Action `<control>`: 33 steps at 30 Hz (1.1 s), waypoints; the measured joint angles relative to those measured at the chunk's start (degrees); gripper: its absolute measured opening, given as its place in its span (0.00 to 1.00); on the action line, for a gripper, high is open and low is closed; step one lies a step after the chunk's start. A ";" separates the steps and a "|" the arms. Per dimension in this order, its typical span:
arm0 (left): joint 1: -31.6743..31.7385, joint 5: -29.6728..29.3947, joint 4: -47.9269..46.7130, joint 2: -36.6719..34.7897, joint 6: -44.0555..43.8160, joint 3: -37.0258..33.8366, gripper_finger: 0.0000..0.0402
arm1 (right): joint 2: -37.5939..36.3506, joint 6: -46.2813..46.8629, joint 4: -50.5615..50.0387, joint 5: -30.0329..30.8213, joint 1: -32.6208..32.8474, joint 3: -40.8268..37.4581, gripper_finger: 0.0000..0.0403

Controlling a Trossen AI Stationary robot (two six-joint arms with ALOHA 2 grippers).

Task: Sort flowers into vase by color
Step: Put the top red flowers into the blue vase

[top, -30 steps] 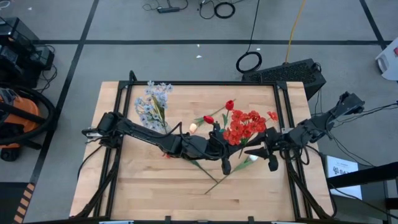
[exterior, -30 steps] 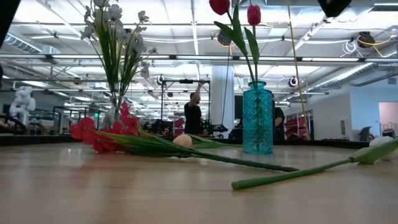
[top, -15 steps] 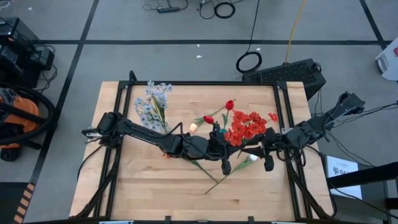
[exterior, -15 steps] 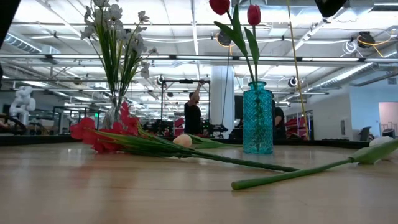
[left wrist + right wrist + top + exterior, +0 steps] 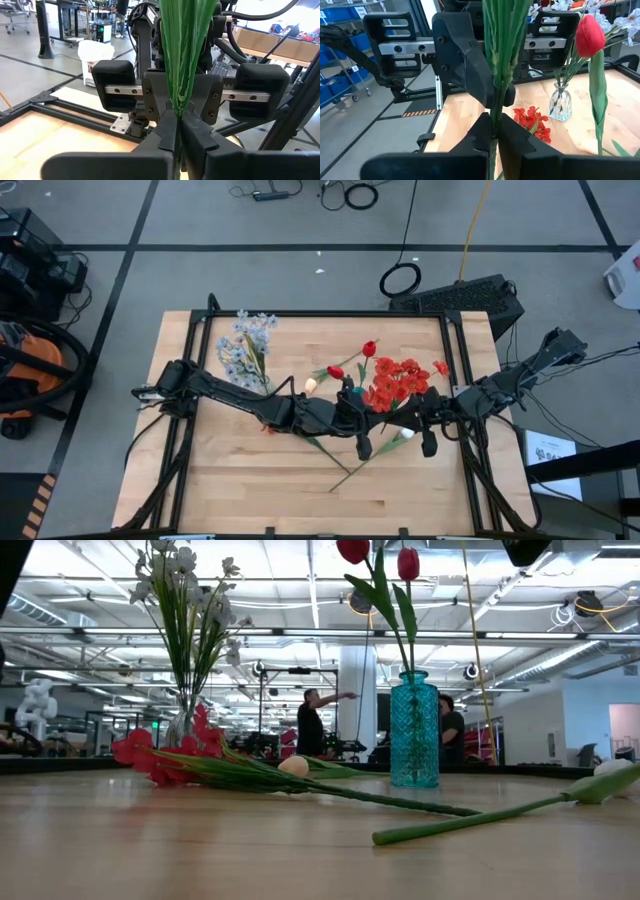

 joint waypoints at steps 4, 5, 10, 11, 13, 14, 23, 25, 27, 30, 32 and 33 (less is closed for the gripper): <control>0.00 0.00 0.04 0.00 -0.04 0.01 0.12 | 0.00 0.02 -0.15 0.01 -0.02 0.00 0.01; 0.00 0.04 0.04 0.00 -0.06 0.02 0.13 | 0.02 0.02 -0.22 -0.03 -0.02 0.00 0.01; 0.00 1.53 -1.02 -0.02 -2.43 0.02 0.23 | -0.12 0.04 -0.45 -0.08 -0.02 0.00 0.01; 0.00 1.59 -1.11 -0.02 -2.79 0.02 0.25 | -0.27 0.03 -0.43 0.02 -0.02 0.00 0.01; 0.00 1.78 -1.30 -0.08 -2.86 0.02 0.27 | -0.82 0.02 -0.44 0.76 0.00 0.00 0.01; 0.00 1.98 -1.71 -0.44 -2.88 0.02 0.28 | -1.20 0.02 -0.45 1.21 0.00 0.00 0.01; -0.37 4.81 -8.64 -6.84 -3.91 0.02 0.28 | -4.46 -1.11 -3.00 7.52 -0.02 -0.02 0.01; -0.31 6.98 -12.09 -9.05 -2.66 0.02 0.28 | -4.27 0.76 -4.99 9.32 -0.02 -0.04 0.01; -0.26 7.24 -14.72 -11.34 -1.14 -1.02 0.28 | -3.58 1.84 -5.02 10.51 -0.02 -0.09 0.01; 0.22 7.24 -15.32 -15.26 0.19 -5.20 0.28 | -2.58 2.45 -4.40 10.72 -0.02 -0.09 0.01; 0.85 7.23 -14.27 -18.13 0.14 -9.28 0.28 | -1.85 2.90 -3.59 11.41 -0.02 -0.09 0.01; 1.11 7.17 -12.99 -19.70 0.07 -11.79 0.27 | -1.38 3.11 -3.53 11.89 -0.02 -0.09 0.01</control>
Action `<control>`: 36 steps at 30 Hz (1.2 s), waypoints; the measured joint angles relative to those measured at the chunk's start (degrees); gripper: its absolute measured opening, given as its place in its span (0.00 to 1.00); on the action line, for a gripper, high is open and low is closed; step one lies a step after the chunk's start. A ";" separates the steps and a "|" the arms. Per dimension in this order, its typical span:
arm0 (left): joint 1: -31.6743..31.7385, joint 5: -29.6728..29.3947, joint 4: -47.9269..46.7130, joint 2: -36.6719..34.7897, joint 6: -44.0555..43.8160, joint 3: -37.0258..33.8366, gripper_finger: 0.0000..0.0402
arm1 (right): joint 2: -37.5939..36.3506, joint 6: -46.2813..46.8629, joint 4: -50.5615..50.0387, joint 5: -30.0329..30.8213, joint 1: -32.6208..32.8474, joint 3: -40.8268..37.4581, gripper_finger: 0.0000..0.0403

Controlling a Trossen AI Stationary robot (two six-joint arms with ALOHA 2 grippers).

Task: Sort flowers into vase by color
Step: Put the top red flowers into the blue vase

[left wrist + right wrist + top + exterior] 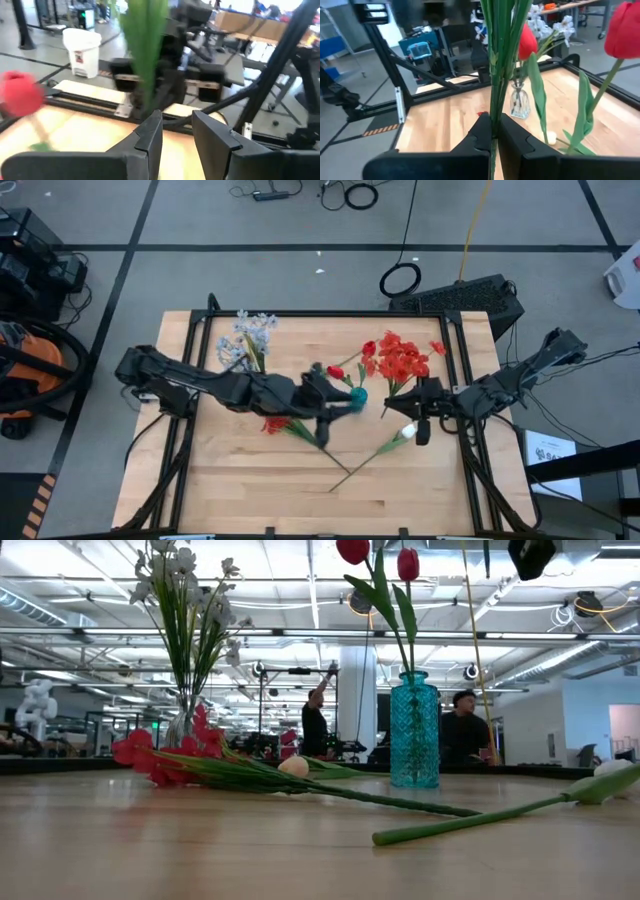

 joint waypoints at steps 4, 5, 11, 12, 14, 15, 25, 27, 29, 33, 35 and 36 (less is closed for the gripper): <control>0.59 0.54 8.39 -6.87 -0.04 -10.12 0.25 | 1.76 1.53 0.31 0.41 -0.14 0.02 0.01; 0.65 1.35 9.77 -8.87 -0.02 -12.40 0.24 | 2.27 2.10 0.37 0.52 -0.34 0.02 0.01; 1.71 3.77 4.65 -20.06 0.36 -17.17 0.22 | 5.82 3.36 1.95 4.54 -2.49 0.02 0.01; 1.73 3.98 2.48 -21.49 0.44 -17.17 0.22 | 6.61 2.17 2.80 5.02 -3.08 0.02 0.01; 1.67 4.15 -1.21 -24.42 0.61 -17.17 0.22 | 8.22 -0.61 5.40 6.04 -4.41 0.04 0.01; 1.67 4.15 -2.74 -25.64 0.84 -17.17 0.22 | 9.09 -2.01 6.62 6.30 -5.18 0.04 0.01; 1.68 4.11 -12.51 -33.13 2.04 -17.19 0.22 | 18.36 -7.57 13.62 6.17 -11.33 0.09 0.01; 1.68 4.11 -13.45 -33.57 2.13 -17.19 0.22 | 19.19 -7.57 13.60 6.20 -11.77 0.09 0.01; 1.68 4.11 -14.07 -33.80 3.05 -17.19 0.22 | 19.62 -7.57 13.46 6.20 -12.25 0.09 0.01; 1.68 4.11 -15.05 -33.79 3.17 -17.24 0.22 | 20.88 -6.98 13.29 6.26 -13.49 0.09 0.01; 1.68 4.11 -15.25 -33.79 3.30 -17.24 0.22 | 21.68 -6.59 13.25 6.32 -13.78 0.09 0.01; 1.68 4.11 -15.25 -33.79 3.39 -17.24 0.22 | 22.19 -6.41 13.24 6.31 -13.87 0.09 0.01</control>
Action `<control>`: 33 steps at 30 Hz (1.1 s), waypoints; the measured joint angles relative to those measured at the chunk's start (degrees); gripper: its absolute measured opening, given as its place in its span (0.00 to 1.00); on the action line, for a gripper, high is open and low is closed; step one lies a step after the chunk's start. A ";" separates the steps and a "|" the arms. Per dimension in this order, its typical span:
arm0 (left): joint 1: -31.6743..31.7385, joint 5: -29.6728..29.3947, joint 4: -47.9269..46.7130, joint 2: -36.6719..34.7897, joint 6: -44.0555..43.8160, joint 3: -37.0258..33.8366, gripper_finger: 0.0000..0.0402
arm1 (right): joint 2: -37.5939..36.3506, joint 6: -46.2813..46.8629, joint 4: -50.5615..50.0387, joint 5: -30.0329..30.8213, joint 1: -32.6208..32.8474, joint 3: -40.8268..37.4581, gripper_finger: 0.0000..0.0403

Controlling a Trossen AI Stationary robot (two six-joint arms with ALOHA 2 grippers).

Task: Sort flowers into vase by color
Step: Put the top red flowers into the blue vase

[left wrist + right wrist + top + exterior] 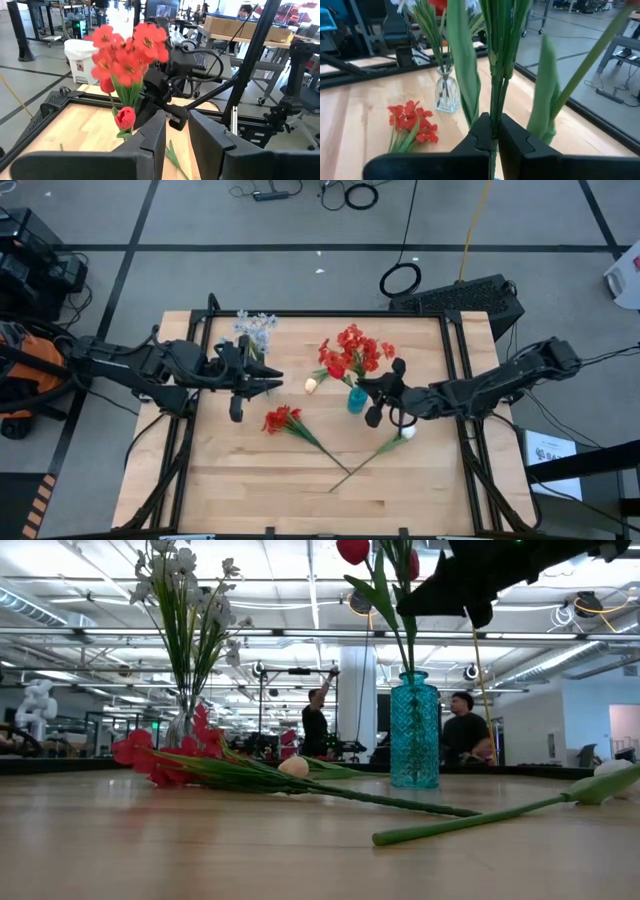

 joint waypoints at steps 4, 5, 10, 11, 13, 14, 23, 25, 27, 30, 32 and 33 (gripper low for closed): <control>0.00 0.00 0.01 0.00 -0.03 0.00 0.22 | 2.18 0.47 -0.12 1.06 0.01 0.00 0.01; 0.00 0.00 0.02 0.00 -0.19 0.00 0.22 | 2.73 0.75 -0.08 1.41 0.01 0.00 0.01; 0.00 0.00 0.08 0.00 -0.28 0.00 0.22 | 4.53 3.78 0.46 1.56 0.01 -1.25 0.01; 0.00 0.00 0.19 0.00 -0.28 0.00 0.22 | 4.57 4.92 0.43 1.49 0.02 -1.88 0.01; 0.00 0.00 0.19 0.00 -0.39 0.00 0.22 | 4.57 7.44 0.32 1.46 0.01 -2.96 0.01; 0.00 0.00 0.21 0.00 -0.41 0.00 0.22 | 4.57 8.44 0.36 1.45 0.01 -3.36 0.01; 0.00 -0.02 0.83 0.00 -0.66 0.00 0.22 | 4.48 8.80 0.35 0.90 0.03 -3.74 0.10; 0.00 -0.04 0.80 0.00 -1.54 0.00 0.22 | 4.48 8.80 0.33 0.83 0.03 -3.74 0.11; 0.00 -0.04 0.78 0.00 -1.81 0.00 0.22 | 4.46 8.62 0.37 -0.18 0.03 -3.74 0.12; 0.00 -0.06 0.78 0.00 -1.88 0.00 0.22 | 4.19 7.34 0.39 -2.41 0.03 -3.72 0.13; 0.00 -0.07 0.78 0.00 -1.88 0.00 0.22 | 3.99 7.29 0.39 -3.45 0.05 -3.72 0.13; 0.00 -0.07 0.76 0.00 -1.88 0.00 0.22 | 3.70 7.29 0.29 -3.72 0.07 -3.72 0.13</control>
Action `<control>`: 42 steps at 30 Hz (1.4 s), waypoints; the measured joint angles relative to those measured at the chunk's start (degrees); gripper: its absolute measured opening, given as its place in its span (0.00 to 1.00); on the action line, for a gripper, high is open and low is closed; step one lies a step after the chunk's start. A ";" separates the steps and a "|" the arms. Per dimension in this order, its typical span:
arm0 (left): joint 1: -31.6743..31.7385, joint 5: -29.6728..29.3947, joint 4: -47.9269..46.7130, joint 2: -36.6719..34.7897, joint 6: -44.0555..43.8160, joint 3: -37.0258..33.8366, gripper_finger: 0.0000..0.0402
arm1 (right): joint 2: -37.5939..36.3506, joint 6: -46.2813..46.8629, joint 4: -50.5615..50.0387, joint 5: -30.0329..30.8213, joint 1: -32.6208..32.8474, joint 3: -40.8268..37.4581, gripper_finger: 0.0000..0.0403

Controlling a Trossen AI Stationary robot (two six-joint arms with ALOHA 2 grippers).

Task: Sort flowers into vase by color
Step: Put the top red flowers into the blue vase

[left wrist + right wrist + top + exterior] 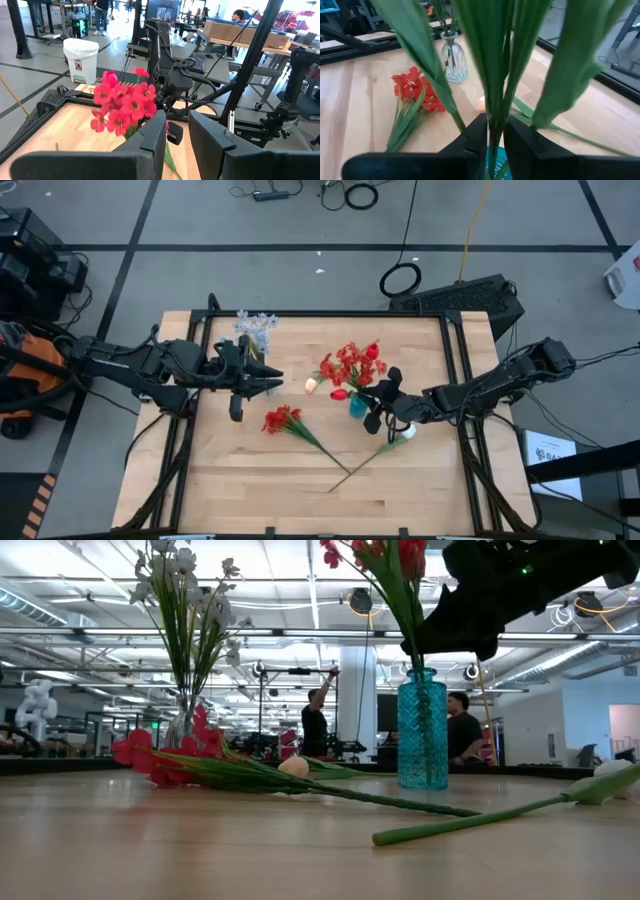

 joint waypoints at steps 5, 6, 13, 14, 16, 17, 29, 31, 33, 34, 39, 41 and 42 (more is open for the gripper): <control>0.00 0.00 -0.14 0.00 0.00 0.00 0.22 | -1.60 0.34 -0.19 0.00 0.07 0.00 0.14; -0.01 0.00 -0.15 0.00 0.00 0.00 0.22 | -1.96 0.39 -0.10 0.00 0.07 0.00 0.14; 0.00 -0.02 -0.23 0.00 0.02 0.00 0.22 | -4.25 0.49 -1.30 -3.09 0.08 0.00 0.18; 0.00 -0.02 -0.23 0.00 0.01 0.00 0.22 | -4.47 0.78 -1.62 -3.15 0.09 0.00 0.19; 0.00 -0.02 -0.23 0.00 0.02 0.00 0.22 | -4.84 1.47 -2.26 -3.24 0.09 0.00 0.21; 0.00 -0.02 -0.21 0.00 0.02 0.00 0.22 | -4.90 1.86 -2.60 -3.38 0.09 0.00 0.23; -0.01 -0.02 -0.18 0.00 0.02 0.01 0.22 | -6.68 2.34 -5.06 -11.91 0.09 0.04 0.33; -0.01 -0.03 -0.17 0.00 0.02 0.02 0.22 | -7.96 2.36 -6.21 -11.75 0.09 0.04 0.33; 0.00 -0.04 -0.17 0.00 0.02 0.02 0.22 | -9.30 2.36 -7.84 -11.72 0.09 0.04 0.32; 0.00 -0.04 -0.17 0.00 0.02 0.02 0.22 | -9.92 2.36 -8.36 -11.72 0.09 0.04 0.32; 0.00 -0.04 -0.17 0.00 0.02 0.02 0.22 | -12.98 2.36 -11.29 -11.72 0.09 0.04 0.32; 0.00 -0.04 -0.17 0.00 0.02 0.02 0.22 | -13.72 2.37 -12.41 -11.76 0.09 0.04 0.32; 0.00 -0.04 -0.19 0.00 0.02 0.02 0.22 | -14.10 2.36 -12.81 -11.80 0.09 0.04 0.32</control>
